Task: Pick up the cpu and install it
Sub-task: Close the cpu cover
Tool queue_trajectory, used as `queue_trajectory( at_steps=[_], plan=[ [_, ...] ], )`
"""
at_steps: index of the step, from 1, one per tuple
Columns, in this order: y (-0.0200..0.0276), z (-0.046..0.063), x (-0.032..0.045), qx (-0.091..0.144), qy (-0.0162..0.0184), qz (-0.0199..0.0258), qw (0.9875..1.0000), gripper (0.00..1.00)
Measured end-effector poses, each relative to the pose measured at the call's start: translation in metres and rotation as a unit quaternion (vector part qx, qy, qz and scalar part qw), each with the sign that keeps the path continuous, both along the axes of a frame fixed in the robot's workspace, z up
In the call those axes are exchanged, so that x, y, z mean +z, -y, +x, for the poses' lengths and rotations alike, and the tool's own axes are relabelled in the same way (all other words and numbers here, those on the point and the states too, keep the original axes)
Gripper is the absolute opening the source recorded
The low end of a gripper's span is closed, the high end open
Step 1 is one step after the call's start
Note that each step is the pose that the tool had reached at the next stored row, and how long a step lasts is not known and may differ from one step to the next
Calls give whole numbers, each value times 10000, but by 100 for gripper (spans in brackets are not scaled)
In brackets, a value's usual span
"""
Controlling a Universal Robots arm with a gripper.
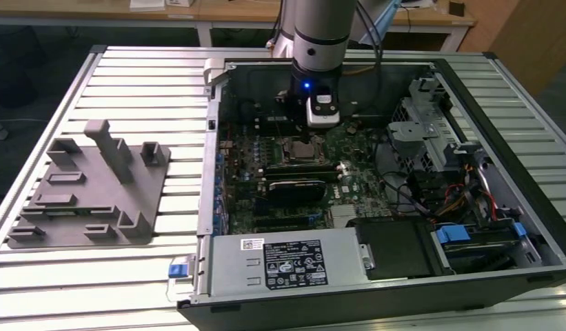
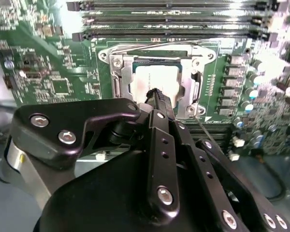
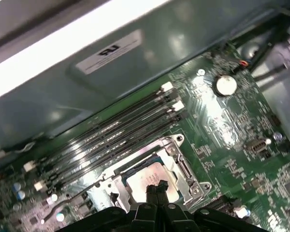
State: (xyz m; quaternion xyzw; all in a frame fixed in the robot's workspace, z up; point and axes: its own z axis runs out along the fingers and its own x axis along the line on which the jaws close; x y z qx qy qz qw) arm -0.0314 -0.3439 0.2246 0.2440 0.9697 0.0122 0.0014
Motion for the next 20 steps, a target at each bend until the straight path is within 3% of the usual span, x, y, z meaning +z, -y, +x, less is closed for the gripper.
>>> queue_trajectory(
  at_steps=[5,10,15,20],
  plan=[
    [0,0,-2,455,0,0,9990,11],
    [0,0,-5,911,0,0,9958,11],
    [0,0,-7,1358,0,0,9907,11],
    [0,0,-9,1810,0,0,9835,11]
  ],
)
